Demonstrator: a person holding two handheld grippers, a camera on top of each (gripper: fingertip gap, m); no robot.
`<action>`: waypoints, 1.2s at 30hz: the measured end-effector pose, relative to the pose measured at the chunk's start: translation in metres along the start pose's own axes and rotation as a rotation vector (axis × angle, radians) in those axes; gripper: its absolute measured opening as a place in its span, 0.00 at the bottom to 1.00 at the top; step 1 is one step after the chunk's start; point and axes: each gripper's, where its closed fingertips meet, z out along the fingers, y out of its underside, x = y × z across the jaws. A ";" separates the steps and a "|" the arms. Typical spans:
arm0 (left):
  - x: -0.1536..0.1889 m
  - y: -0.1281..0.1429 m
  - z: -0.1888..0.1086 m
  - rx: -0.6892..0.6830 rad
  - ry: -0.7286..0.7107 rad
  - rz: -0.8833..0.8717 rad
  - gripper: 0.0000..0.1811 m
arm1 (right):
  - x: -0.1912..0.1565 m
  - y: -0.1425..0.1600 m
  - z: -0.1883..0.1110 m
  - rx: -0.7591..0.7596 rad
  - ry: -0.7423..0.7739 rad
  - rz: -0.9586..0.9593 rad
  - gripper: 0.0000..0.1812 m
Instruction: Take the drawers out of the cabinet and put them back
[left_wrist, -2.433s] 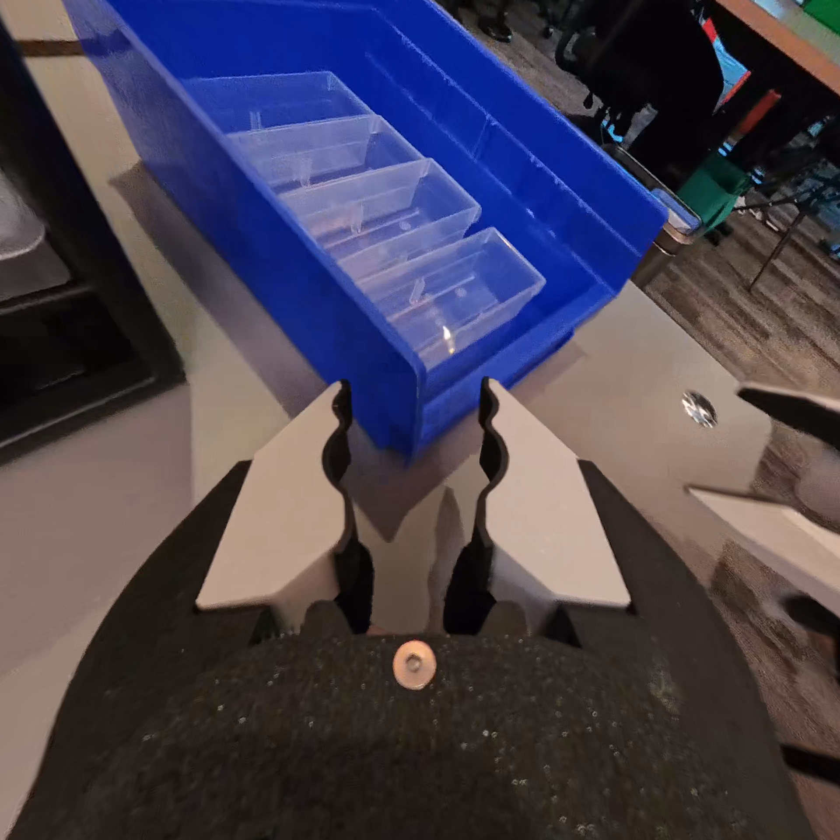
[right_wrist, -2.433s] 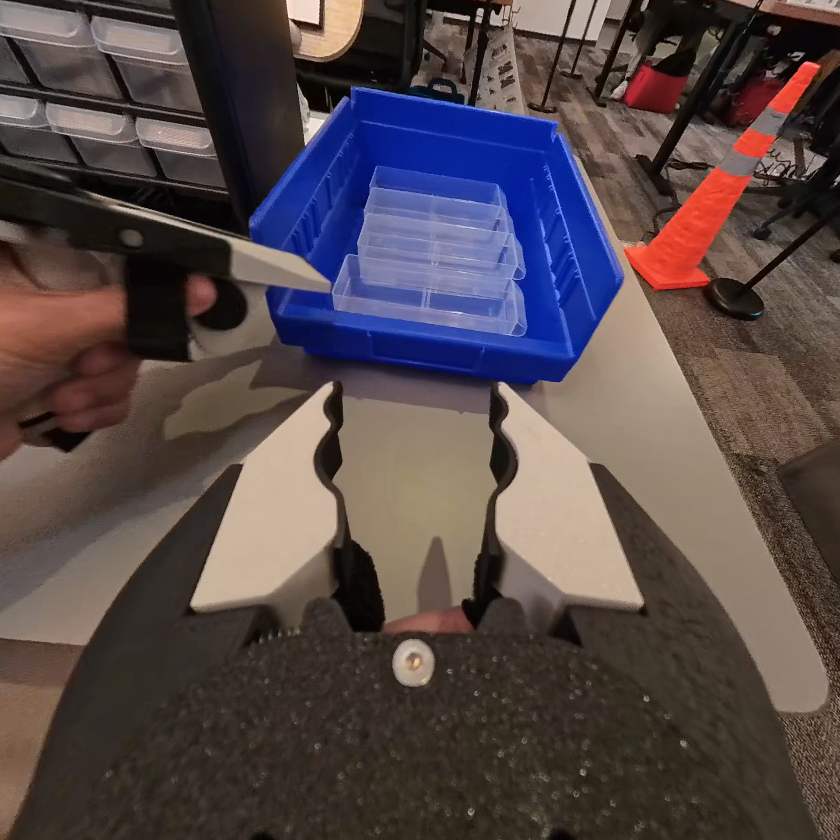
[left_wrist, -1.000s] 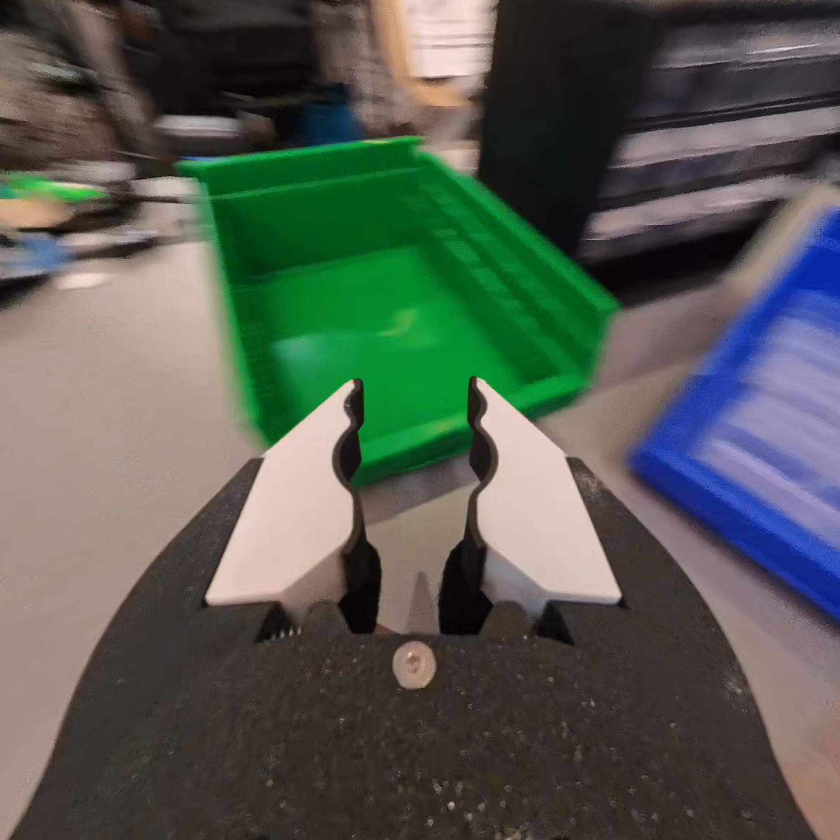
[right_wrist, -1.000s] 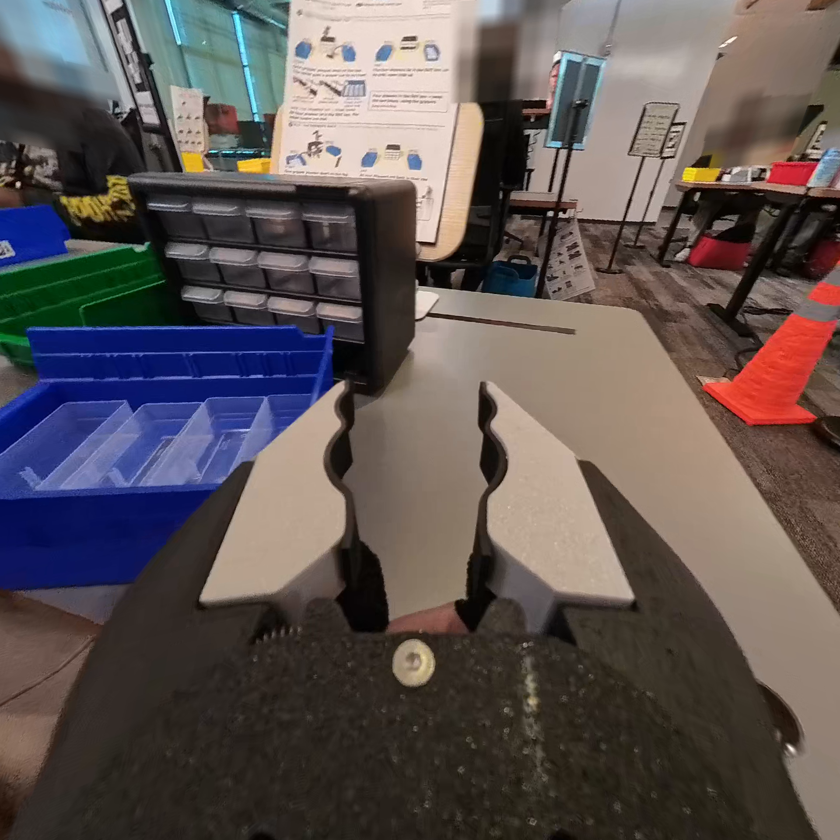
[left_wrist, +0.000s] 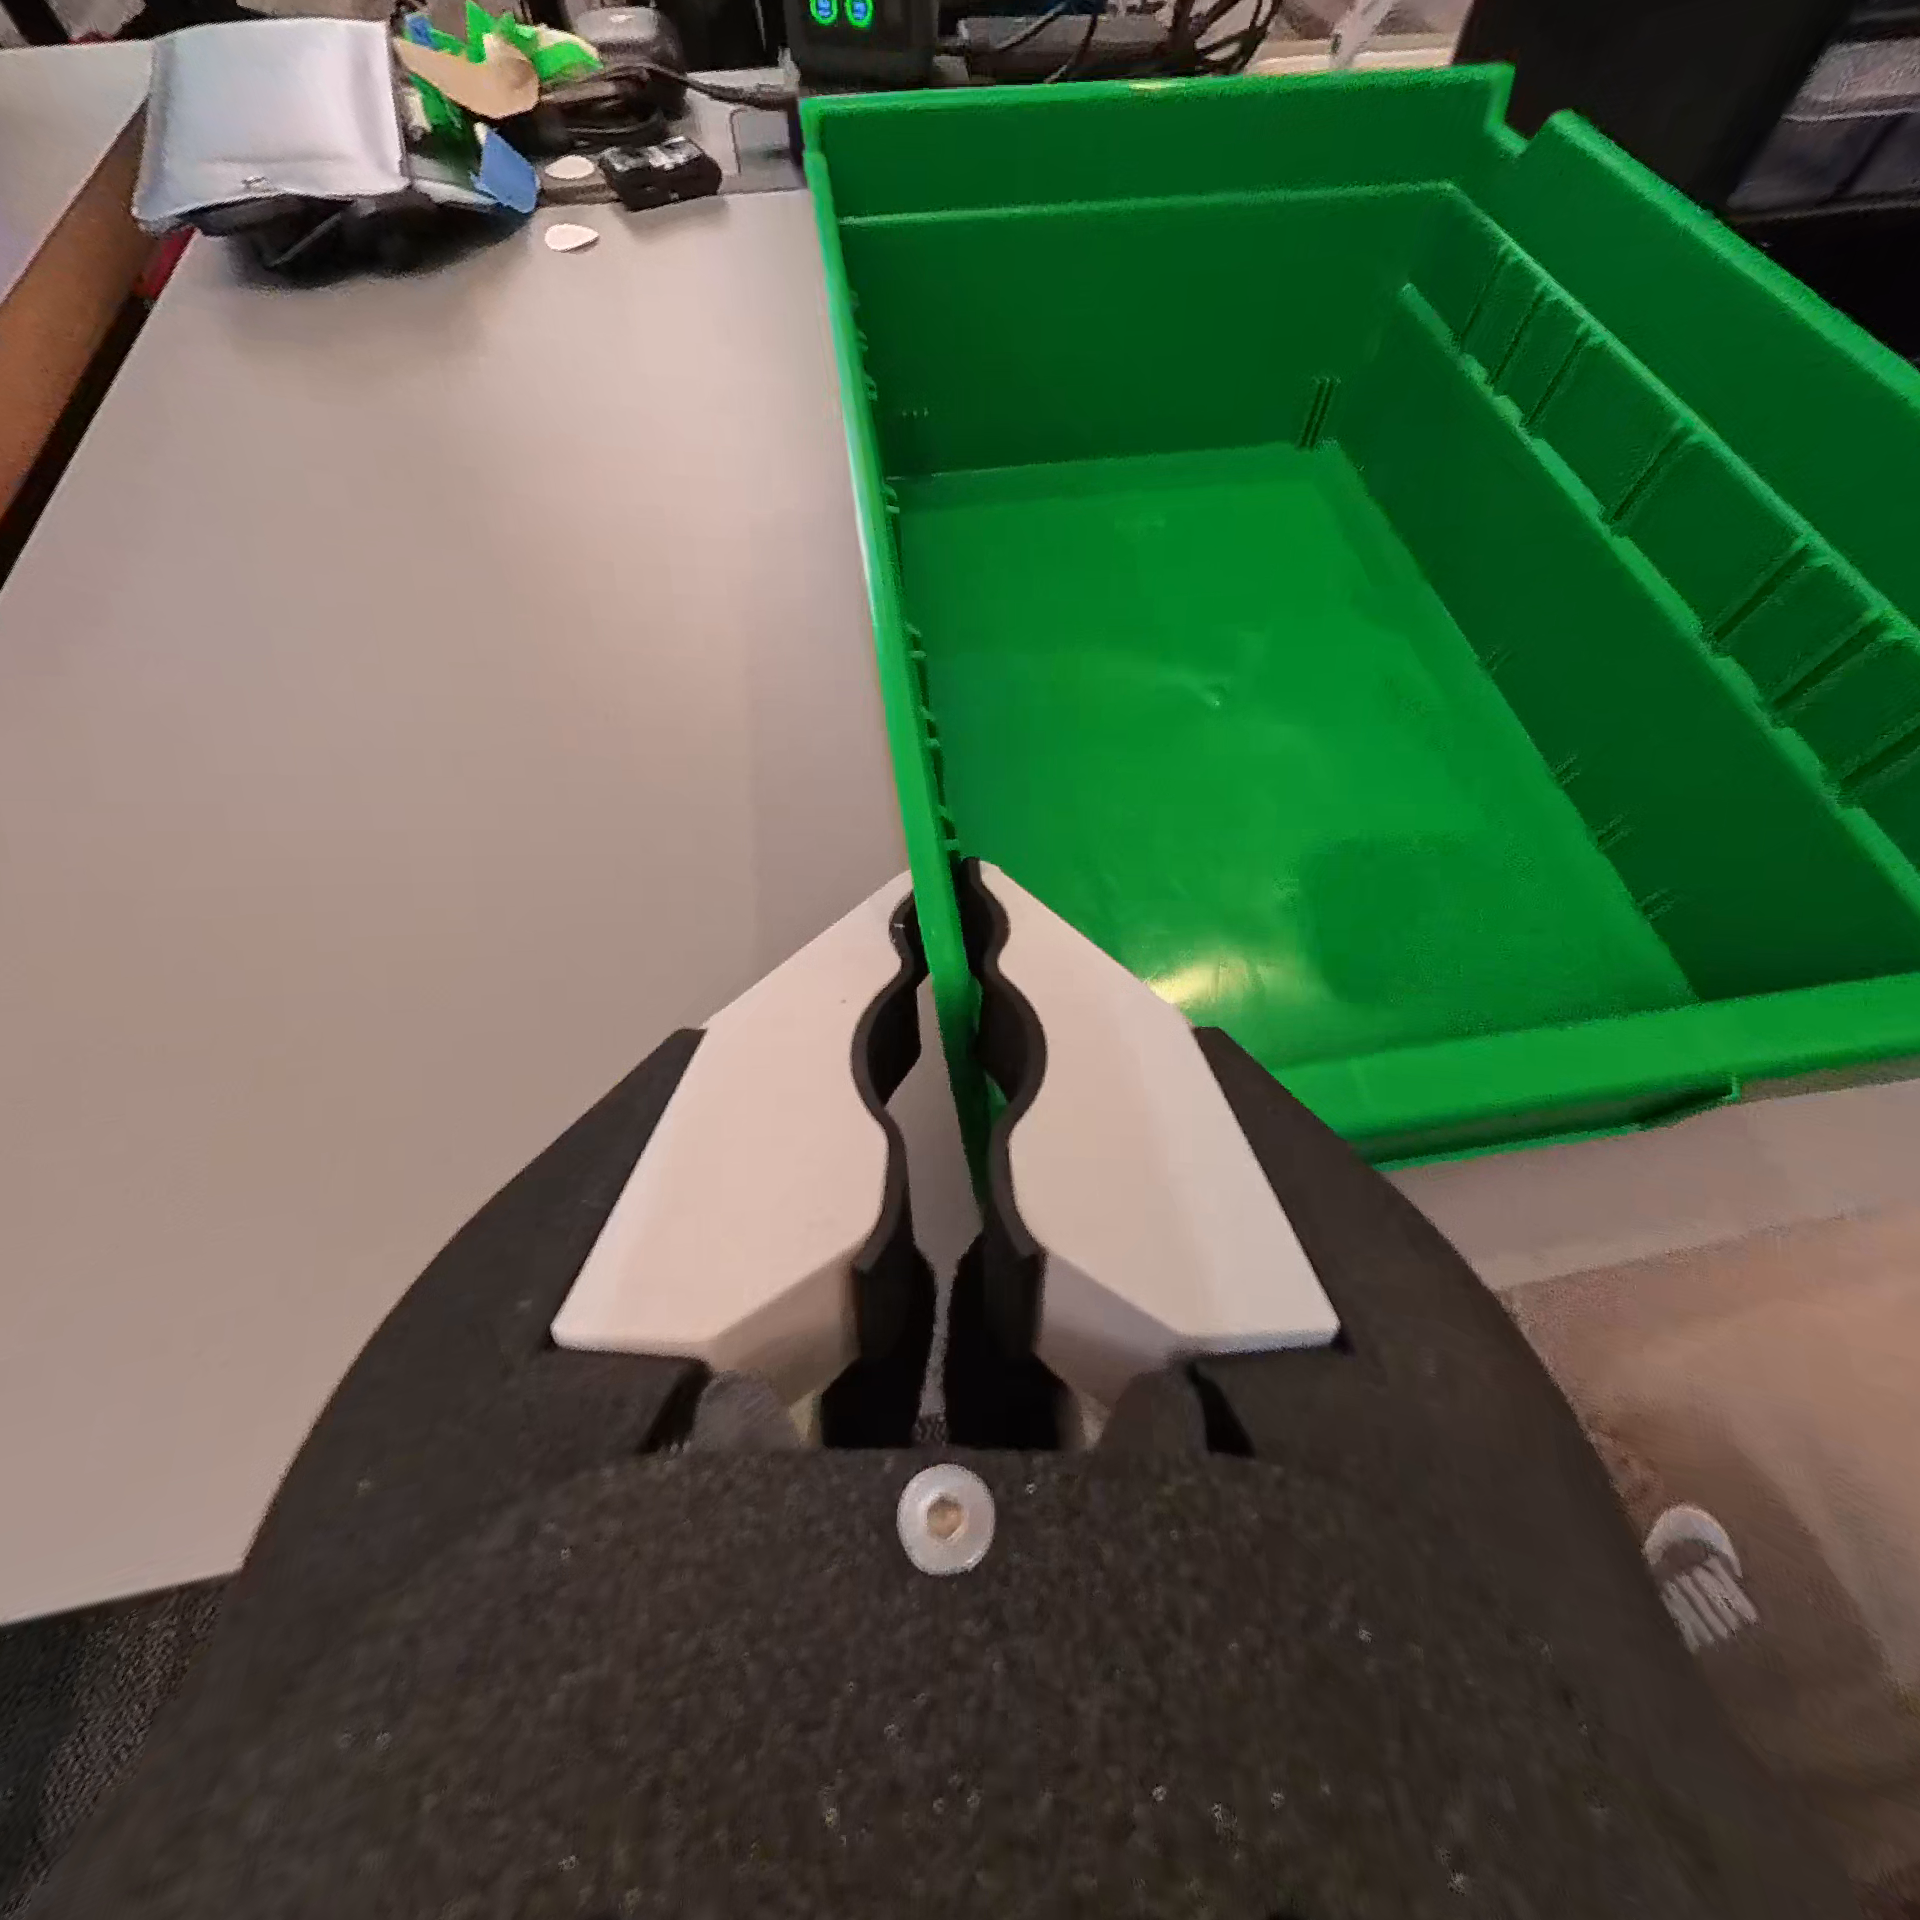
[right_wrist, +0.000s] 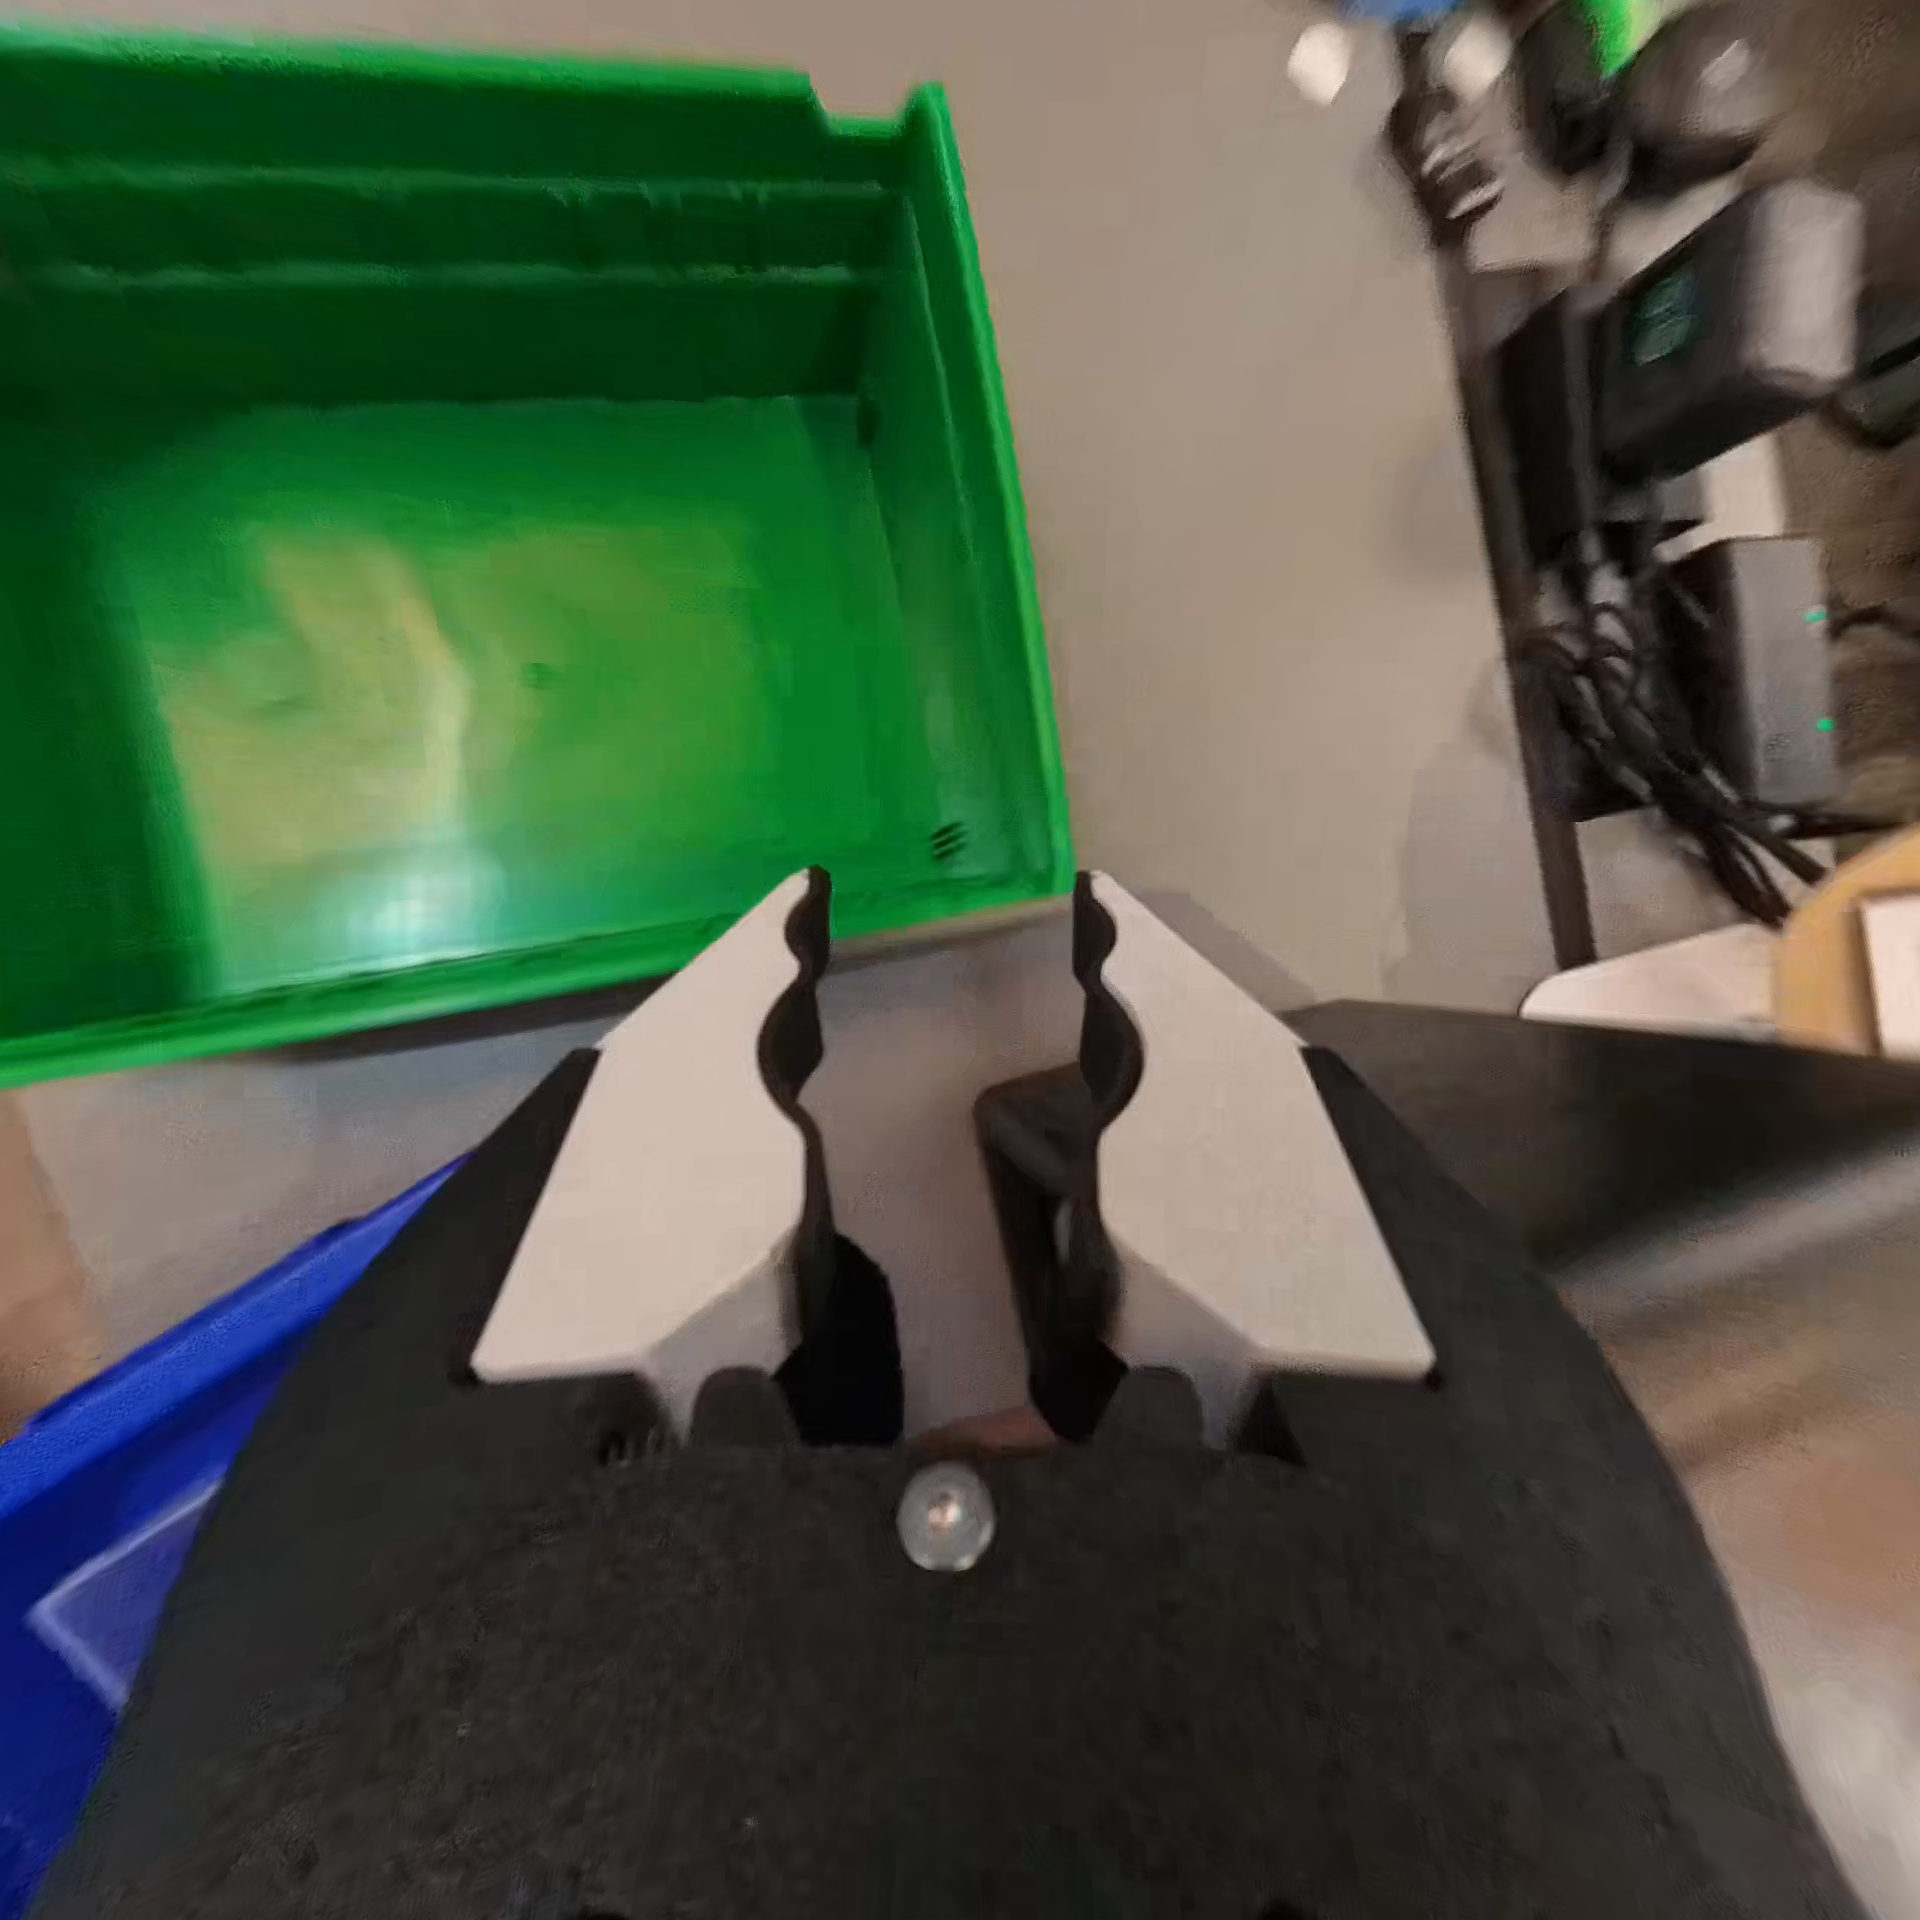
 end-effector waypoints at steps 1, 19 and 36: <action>0.001 0.001 -0.002 0.003 0.008 0.003 0.01 | 0.008 -0.001 0.021 -0.081 -0.017 -0.017 0.26; -0.005 0.011 -0.022 0.013 -0.025 -0.063 0.01 | -0.021 0.013 0.107 -0.418 -0.185 -0.050 0.06; 0.285 -0.233 -0.043 0.328 0.098 0.150 0.02 | 0.137 0.124 -0.297 -0.518 0.041 -0.100 0.01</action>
